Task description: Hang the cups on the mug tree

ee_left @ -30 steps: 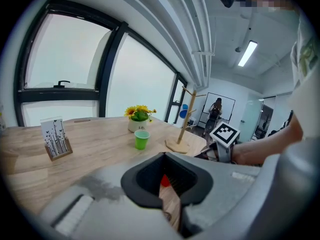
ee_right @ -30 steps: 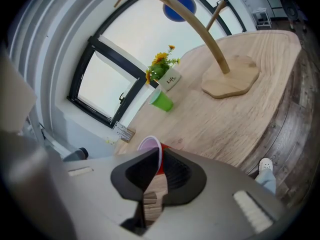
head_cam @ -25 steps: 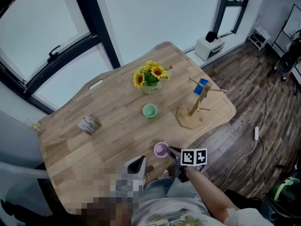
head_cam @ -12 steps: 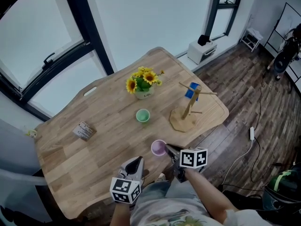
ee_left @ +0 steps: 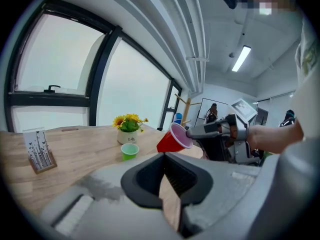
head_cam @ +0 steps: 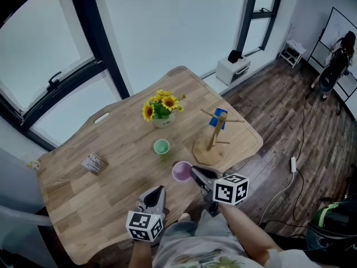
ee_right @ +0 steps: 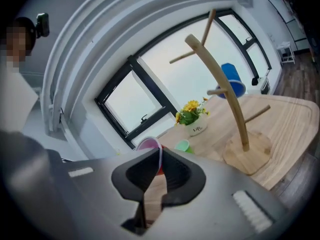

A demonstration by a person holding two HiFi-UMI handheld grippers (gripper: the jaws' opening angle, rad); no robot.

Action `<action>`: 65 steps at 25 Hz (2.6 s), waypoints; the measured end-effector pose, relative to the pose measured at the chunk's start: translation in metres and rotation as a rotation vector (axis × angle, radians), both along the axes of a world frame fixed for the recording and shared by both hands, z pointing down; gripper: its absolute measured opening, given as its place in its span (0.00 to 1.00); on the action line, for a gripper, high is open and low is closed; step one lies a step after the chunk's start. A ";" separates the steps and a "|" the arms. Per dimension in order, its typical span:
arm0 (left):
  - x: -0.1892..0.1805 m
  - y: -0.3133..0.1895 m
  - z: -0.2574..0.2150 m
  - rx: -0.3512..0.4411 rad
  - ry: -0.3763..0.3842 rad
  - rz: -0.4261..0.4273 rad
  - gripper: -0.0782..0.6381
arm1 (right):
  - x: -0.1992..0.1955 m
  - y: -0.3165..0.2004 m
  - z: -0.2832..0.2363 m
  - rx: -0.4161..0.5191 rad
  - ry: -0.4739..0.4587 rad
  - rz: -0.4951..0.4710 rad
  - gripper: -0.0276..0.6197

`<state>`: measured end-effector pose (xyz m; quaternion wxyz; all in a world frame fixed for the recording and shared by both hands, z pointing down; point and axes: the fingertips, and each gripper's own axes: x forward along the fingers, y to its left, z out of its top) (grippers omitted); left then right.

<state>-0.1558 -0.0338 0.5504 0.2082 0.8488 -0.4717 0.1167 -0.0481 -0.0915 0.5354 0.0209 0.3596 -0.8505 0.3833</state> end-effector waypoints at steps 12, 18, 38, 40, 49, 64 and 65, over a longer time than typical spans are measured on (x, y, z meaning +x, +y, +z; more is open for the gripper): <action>0.022 -0.022 -0.014 0.027 0.015 -0.027 0.11 | 0.016 -0.020 -0.093 0.186 -0.136 -0.047 0.07; 0.030 -0.037 -0.023 0.043 0.012 -0.038 0.11 | 0.024 -0.032 -0.141 0.308 -0.176 -0.064 0.07; 0.058 -0.065 -0.040 0.080 -0.012 -0.025 0.11 | 0.099 -0.076 -0.221 0.605 -0.112 0.089 0.07; 0.059 -0.066 -0.040 0.080 -0.013 -0.029 0.11 | 0.108 -0.080 -0.224 0.615 -0.109 0.105 0.07; 0.073 -0.075 -0.039 0.073 -0.008 -0.027 0.11 | 0.148 -0.097 -0.228 0.642 -0.063 0.188 0.07; 0.105 -0.082 -0.036 0.066 -0.005 0.008 0.11 | 0.222 -0.107 -0.209 0.615 0.038 0.369 0.07; 0.107 -0.082 -0.035 0.065 -0.005 0.011 0.11 | 0.225 -0.107 -0.206 0.610 0.047 0.376 0.07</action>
